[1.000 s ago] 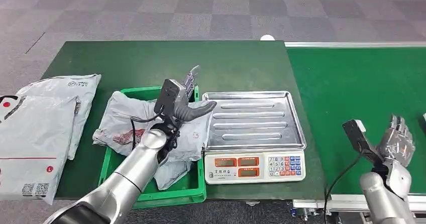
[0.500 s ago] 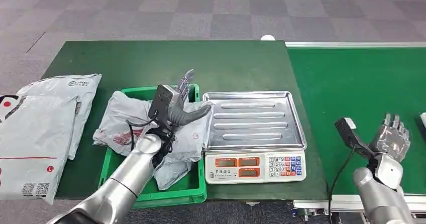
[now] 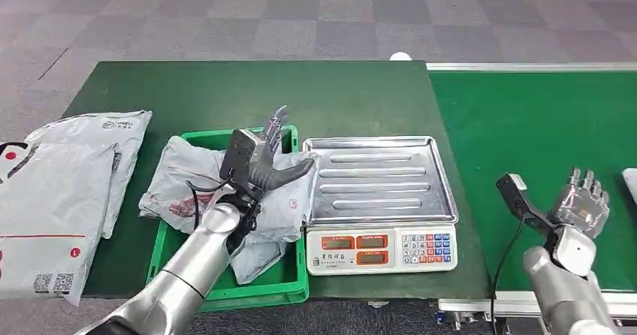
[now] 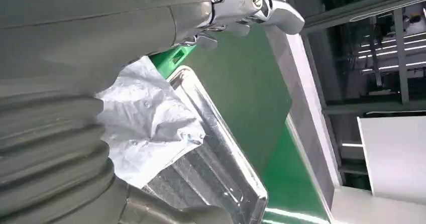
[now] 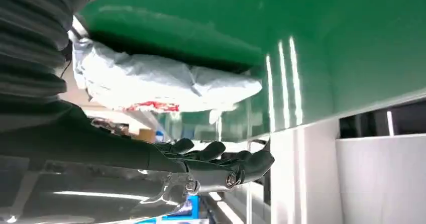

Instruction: Moved the parcel from conveyor to table for the left to box.

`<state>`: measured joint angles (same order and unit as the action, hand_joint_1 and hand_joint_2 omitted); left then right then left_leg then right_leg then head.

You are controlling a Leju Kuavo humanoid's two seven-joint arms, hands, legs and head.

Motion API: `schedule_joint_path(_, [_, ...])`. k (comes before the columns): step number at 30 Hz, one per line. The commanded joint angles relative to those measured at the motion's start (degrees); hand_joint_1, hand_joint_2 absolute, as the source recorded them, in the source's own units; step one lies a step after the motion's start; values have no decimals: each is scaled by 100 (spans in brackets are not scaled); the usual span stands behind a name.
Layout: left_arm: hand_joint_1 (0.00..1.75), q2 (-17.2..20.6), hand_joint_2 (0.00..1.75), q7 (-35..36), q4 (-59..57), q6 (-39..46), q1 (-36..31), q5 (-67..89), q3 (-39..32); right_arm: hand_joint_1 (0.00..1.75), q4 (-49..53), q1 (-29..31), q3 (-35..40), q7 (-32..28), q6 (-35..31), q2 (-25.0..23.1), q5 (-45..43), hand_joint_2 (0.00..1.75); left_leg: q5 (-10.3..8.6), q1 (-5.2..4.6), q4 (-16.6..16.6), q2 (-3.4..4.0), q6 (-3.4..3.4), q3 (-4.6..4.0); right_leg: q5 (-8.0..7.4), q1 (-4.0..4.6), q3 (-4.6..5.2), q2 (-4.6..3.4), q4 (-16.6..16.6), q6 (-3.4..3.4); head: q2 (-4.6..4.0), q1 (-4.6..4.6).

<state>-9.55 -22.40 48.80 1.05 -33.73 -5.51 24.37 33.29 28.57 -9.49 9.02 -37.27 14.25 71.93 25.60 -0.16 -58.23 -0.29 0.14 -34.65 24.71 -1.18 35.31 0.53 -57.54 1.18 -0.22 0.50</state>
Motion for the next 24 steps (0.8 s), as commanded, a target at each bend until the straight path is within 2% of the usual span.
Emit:
schedule_joint_path(1, [0, 133, 175, 110, 80, 7, 97, 29, -296, 0, -733, 141, 75, 191, 15, -103, 159, 175, 6, 5, 8, 13, -5, 20, 0, 6, -16, -14, 11, -7, 0, 0])
schedule_joint_path(3, [0, 108, 175, 220, 176, 34, 132, 74, -389, 0, -705, 51, 12, 455, 7, -84, 393, 175, 7, 8, 6, 10, -5, 19, 2, 8, -18, -11, 11, -7, 0, 0])
schedule_joint_path(9, [0, 106, 175, 288, 284, 39, 217, 118, -485, 0, -465, -342, -276, 341, -216, -121, 401, 175, 6, 10, 11, 1, -7, 24, 3, 10, -25, -2, 17, -10, 0, 0])
schedule_joint_path(13, [0, 103, 175, 298, 339, 23, 284, 136, -493, 0, -349, -425, -407, 319, -123, -156, 360, 175, 6, 6, 10, 10, -6, 22, 1, 6, -19, -11, 14, -9, 0, 0])
schedule_joint_path(18, [0, 103, 175, 331, 361, -8, 308, 172, -544, 0, 316, -846, -863, 314, 72, -322, 395, 175, 6, 10, 17, 6, -8, 30, 2, 11, -28, -7, 22, -12, 0, 0])
schedule_joint_path(24, [0, 88, 175, 330, 336, -9, 293, 171, -548, 0, 401, -885, -912, 307, 131, -321, 417, 175, 7, 6, 8, 11, -6, 18, 2, 6, -14, -10, 10, -9, 0, 0])
